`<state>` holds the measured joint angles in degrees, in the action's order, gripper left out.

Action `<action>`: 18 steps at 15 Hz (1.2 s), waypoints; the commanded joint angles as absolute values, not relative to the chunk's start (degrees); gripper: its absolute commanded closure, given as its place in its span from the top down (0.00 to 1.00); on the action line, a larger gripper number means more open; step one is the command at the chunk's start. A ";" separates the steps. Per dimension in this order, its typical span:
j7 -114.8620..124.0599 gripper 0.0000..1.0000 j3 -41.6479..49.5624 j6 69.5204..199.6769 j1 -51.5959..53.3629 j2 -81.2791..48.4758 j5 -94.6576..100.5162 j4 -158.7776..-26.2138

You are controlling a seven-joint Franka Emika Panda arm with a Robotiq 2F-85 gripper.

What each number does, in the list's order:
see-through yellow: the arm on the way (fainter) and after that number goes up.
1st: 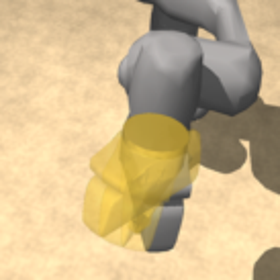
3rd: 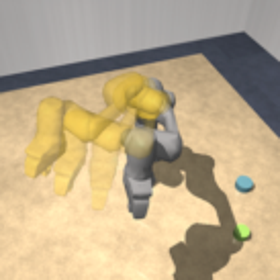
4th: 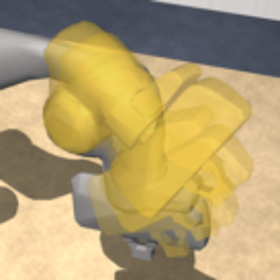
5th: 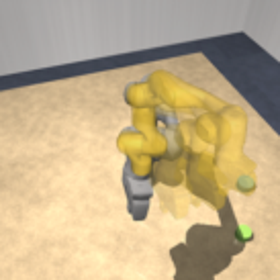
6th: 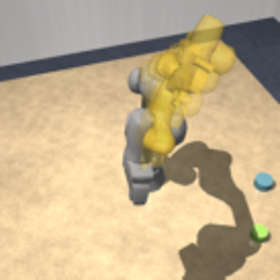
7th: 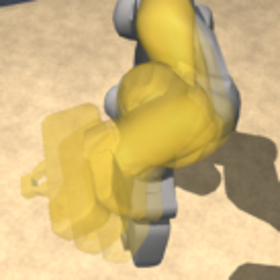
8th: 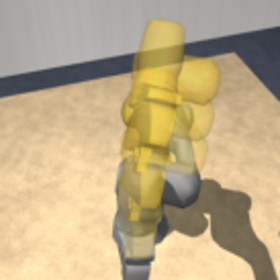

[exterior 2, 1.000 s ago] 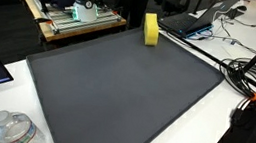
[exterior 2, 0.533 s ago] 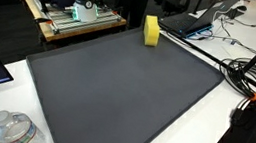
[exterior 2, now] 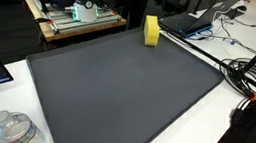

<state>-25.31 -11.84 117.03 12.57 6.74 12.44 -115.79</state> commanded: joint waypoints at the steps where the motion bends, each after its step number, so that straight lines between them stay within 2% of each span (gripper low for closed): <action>1: -24.03 1.00 -13.04 121.23 14.10 9.41 11.79 -121.42; 7: -15.92 1.00 -18.05 118.32 17.49 6.88 15.46 -122.93; 18: -1.37 1.00 -26.80 105.27 25.00 -4.48 26.47 -115.71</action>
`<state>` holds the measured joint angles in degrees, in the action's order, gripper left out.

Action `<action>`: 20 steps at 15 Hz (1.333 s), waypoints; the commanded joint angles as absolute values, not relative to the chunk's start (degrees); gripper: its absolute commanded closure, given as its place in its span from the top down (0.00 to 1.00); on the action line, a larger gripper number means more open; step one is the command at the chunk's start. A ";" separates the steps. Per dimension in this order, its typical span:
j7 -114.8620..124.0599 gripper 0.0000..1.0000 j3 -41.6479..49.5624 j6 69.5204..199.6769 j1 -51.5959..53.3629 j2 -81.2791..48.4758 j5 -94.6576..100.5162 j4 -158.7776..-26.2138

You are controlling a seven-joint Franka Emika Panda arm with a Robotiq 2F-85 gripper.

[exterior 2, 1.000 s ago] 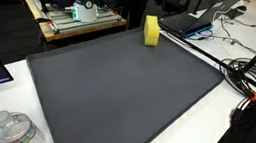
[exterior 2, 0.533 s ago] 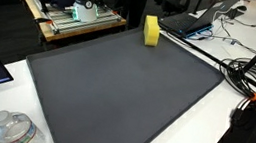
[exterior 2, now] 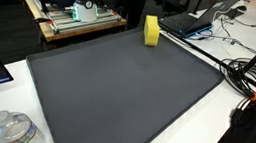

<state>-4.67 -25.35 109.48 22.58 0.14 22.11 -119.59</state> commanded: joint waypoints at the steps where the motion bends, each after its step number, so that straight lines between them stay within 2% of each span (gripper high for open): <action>1: -0.83 1.00 -27.36 104.18 26.10 -5.79 27.86 -115.05; 10: -0.84 1.00 -27.41 104.40 28.25 -7.52 28.44 -115.04; 20: 3.82 1.00 -26.36 98.25 37.48 -21.81 30.05 -101.61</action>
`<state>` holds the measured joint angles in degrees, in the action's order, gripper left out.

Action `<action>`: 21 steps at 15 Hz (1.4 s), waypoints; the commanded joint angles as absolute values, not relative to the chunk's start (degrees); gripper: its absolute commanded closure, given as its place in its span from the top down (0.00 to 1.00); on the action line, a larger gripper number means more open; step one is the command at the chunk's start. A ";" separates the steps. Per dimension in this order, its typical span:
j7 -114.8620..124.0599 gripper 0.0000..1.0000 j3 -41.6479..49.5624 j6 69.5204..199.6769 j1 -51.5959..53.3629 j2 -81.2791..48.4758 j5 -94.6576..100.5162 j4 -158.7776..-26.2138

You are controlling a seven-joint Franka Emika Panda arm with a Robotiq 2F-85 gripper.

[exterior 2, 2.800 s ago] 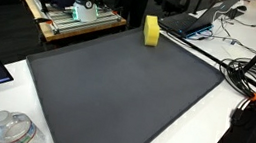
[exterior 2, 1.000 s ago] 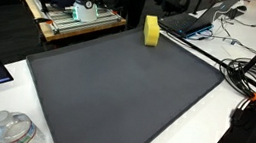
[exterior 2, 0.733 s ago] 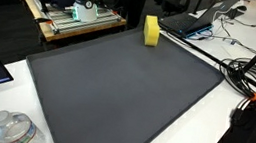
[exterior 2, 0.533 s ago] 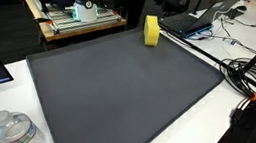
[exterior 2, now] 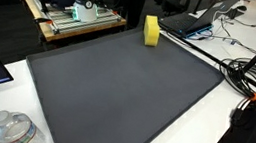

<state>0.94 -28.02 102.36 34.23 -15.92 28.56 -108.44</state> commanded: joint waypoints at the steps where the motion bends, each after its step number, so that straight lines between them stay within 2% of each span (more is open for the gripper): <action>1: 4.84 1.00 -25.59 97.35 38.41 -23.35 29.38 -99.76; 9: 5.86 1.00 -19.93 92.06 41.81 -30.94 25.11 -89.18; 21: 5.50 1.00 -16.11 96.62 32.39 -29.32 11.83 -82.58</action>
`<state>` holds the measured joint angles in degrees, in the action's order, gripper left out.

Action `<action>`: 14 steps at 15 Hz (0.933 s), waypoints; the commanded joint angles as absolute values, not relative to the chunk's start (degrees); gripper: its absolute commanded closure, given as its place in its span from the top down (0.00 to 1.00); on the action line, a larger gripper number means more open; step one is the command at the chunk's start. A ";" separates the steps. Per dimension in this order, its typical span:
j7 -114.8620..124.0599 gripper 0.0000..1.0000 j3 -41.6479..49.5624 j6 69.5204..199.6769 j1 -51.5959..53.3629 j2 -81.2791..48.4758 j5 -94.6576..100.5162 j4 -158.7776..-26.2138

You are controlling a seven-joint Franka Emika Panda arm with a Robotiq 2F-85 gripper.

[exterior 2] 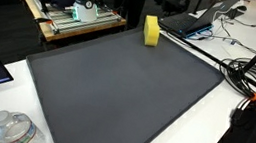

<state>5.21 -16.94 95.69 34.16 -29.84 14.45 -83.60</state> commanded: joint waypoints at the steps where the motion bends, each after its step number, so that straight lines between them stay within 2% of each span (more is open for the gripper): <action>1: 5.74 1.00 -15.83 97.04 31.62 -29.08 11.84 -82.61; 7: 6.78 1.00 -14.06 98.91 26.21 -26.57 11.18 -83.84; 14: 5.53 1.00 -13.04 105.82 19.75 -17.85 9.39 -94.56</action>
<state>5.89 -13.45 101.34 21.99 -24.20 11.83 -86.14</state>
